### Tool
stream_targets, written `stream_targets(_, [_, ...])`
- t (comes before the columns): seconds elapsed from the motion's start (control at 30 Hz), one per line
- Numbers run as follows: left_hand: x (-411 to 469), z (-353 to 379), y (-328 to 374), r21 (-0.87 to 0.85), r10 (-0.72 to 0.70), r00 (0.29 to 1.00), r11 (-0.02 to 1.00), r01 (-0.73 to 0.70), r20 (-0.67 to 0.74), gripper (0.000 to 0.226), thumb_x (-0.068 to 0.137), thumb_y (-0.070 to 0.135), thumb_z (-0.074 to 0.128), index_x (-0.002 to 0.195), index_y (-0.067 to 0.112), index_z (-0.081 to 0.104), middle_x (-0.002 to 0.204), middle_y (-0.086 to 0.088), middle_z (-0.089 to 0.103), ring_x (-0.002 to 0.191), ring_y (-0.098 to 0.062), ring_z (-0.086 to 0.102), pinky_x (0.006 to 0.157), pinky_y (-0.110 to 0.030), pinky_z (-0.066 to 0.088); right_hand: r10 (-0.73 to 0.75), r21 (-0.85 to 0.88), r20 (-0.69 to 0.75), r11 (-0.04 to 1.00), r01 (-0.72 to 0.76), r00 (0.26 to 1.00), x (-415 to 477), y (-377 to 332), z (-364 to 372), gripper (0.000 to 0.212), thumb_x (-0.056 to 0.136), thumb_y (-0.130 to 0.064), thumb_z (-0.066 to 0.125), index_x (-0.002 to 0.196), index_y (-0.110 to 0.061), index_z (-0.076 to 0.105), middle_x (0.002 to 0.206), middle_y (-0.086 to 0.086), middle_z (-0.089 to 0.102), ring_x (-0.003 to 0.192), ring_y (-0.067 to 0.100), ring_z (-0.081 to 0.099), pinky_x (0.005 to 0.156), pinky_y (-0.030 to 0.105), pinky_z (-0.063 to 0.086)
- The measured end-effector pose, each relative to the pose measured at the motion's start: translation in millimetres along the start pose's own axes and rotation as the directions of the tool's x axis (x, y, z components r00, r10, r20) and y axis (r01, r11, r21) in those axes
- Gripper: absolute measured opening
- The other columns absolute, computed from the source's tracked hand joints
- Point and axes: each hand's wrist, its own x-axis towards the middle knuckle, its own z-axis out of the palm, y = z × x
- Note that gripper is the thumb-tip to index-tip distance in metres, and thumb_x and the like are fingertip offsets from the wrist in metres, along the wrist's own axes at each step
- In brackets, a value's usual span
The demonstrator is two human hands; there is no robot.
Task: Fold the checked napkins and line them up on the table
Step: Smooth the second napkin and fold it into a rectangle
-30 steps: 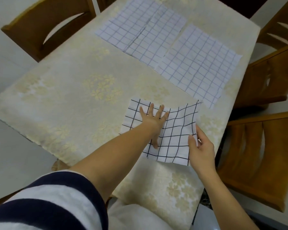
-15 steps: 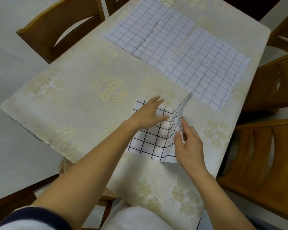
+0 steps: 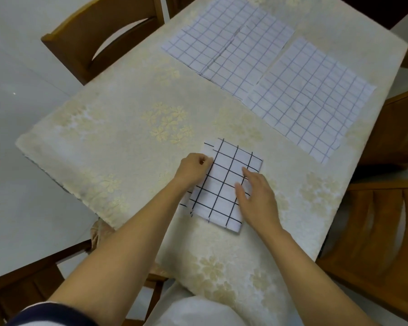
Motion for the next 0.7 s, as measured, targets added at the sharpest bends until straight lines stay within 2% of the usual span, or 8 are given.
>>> stream_targets(0.1, [1, 0, -10, 0.074, 0.006, 0.999, 0.997, -0.002, -0.045, 0.032, 0.104, 0.037, 0.057, 0.121, 0.013, 0.070, 0.101, 0.000, 0.067, 0.088, -0.015, 0.059, 0.077, -0.025, 0.045, 0.032, -0.244, 0.155, 0.970, 0.007, 0.987, 5, 42, 1, 0.063, 0.103, -0.035, 0.053, 0.159, -0.023, 0.027, 0.167, -0.002, 0.019, 0.154, 0.022, 0.017, 0.125, 0.037, 0.017])
stream_targets(0.2, [-3, 1, -17, 0.027, 0.019, 0.993, 1.000, -0.016, -0.120, 0.034, 0.103, 0.037, 0.059, 0.127, 0.013, 0.067, 0.106, -0.003, 0.070, 0.090, -0.014, 0.063, 0.077, -0.026, 0.047, 0.030, -0.356, 0.339, 0.929, 0.098, 0.940, 10, 64, 8, 0.074, 0.101, -0.048, 0.051, 0.161, -0.032, 0.011, 0.168, -0.009, -0.006, 0.156, 0.024, -0.007, 0.127, 0.043, 0.004])
stream_targets(0.27, [-5, 4, -22, -0.010, 0.068, 0.980, 0.997, -0.071, -0.187, 0.034, 0.102, 0.035, 0.061, 0.128, 0.014, 0.065, 0.110, -0.001, 0.067, 0.093, -0.012, 0.063, 0.083, -0.028, 0.053, -0.001, -0.371, 0.374, 0.916, 0.151, 0.927, 14, 67, 9, 0.076, 0.100, -0.053, 0.050, 0.161, -0.033, 0.009, 0.167, -0.010, -0.010, 0.155, 0.024, -0.013, 0.127, 0.044, 0.000])
stream_targets(0.33, [-4, 7, -27, 0.001, 0.112, 0.963, 0.993, -0.116, -0.244, 0.036, 0.101, 0.031, 0.063, 0.133, 0.015, 0.061, 0.119, -0.002, 0.063, 0.101, -0.013, 0.061, 0.091, -0.030, 0.053, -0.044, -0.383, 0.382, 0.901, 0.202, 0.923, 17, 66, 11, 0.076, 0.100, -0.055, 0.048, 0.161, -0.032, 0.009, 0.167, -0.010, -0.010, 0.155, 0.023, -0.014, 0.126, 0.044, -0.002])
stream_targets(0.43, [-1, 9, -35, -0.005, 0.118, 0.965, 0.993, -0.122, -0.234, 0.050, 0.096, 0.031, 0.072, 0.140, 0.016, 0.054, 0.126, -0.002, 0.056, 0.110, -0.017, 0.057, 0.095, -0.031, 0.050, -0.048, -0.389, 0.381, 0.898, 0.207, 0.923, 20, 65, 15, 0.077, 0.099, -0.056, 0.049, 0.161, -0.032, 0.010, 0.167, -0.010, -0.009, 0.155, 0.024, -0.015, 0.125, 0.044, -0.003])
stream_targets(0.53, [1, 9, -36, 0.035, 0.149, 0.969, 0.989, -0.144, -0.198, 0.058, 0.090, 0.033, 0.079, 0.139, 0.016, 0.054, 0.123, 0.001, 0.051, 0.108, -0.019, 0.054, 0.092, -0.029, 0.048, -0.031, -0.419, 0.384, 0.885, 0.204, 0.923, 20, 64, 18, 0.078, 0.099, -0.059, 0.046, 0.161, -0.033, 0.007, 0.167, -0.010, -0.012, 0.154, 0.025, -0.018, 0.125, 0.046, -0.004])
stream_targets(0.63, [4, 6, -33, 0.045, 0.146, 0.966, 0.989, -0.140, -0.211, 0.057, 0.089, 0.023, 0.080, 0.140, 0.016, 0.055, 0.121, 0.000, 0.050, 0.101, -0.016, 0.054, 0.088, -0.023, 0.044, -0.015, -0.436, 0.396, 0.877, 0.202, 0.918, 21, 60, 23, 0.078, 0.099, -0.061, 0.042, 0.161, -0.034, 0.002, 0.167, -0.012, -0.015, 0.152, 0.029, -0.022, 0.124, 0.048, -0.006])
stream_targets(0.7, [6, 4, -32, 0.070, 0.155, 0.964, 0.987, -0.143, -0.217, 0.056, 0.089, 0.019, 0.079, 0.140, 0.016, 0.056, 0.119, 0.001, 0.050, 0.098, -0.015, 0.055, 0.090, -0.026, 0.048, -0.018, -0.415, 0.391, 0.889, 0.194, 0.920, 21, 57, 24, 0.079, 0.099, -0.063, 0.043, 0.161, -0.036, 0.002, 0.167, -0.013, -0.014, 0.153, 0.030, -0.021, 0.123, 0.049, -0.006])
